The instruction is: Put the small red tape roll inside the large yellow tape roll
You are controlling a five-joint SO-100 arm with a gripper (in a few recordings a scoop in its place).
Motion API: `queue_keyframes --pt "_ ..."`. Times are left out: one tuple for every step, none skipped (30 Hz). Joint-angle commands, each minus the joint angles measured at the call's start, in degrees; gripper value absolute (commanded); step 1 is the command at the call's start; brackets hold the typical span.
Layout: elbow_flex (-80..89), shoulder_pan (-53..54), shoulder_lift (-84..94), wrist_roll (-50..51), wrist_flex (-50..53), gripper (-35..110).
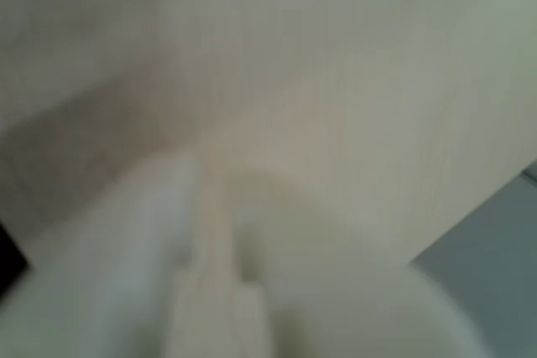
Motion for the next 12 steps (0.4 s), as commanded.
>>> queue_keyframes --pt "-2.6 -1.1 1.1 -0.1 5.6 0" --pt "-2.6 -1.3 1.1 -0.1 5.6 0" --pt "-2.6 -1.8 1.1 -0.1 5.6 0" --pt "-2.6 -2.5 1.1 -0.1 5.6 0" --pt "-2.6 -3.5 1.1 -0.1 5.6 0" --pt "-2.6 -4.7 1.1 -0.1 5.6 0" --pt "-2.6 -5.8 1.1 -0.1 5.6 0" --pt "-2.6 -6.5 1.1 -0.1 5.6 0" --pt "-2.6 -6.7 1.1 -0.1 5.6 0" --pt "-2.6 -6.9 1.1 -0.1 5.6 0" --pt "-2.6 -6.9 1.1 -0.1 5.6 0" --pt "-2.6 -6.9 1.1 -0.1 5.6 0"
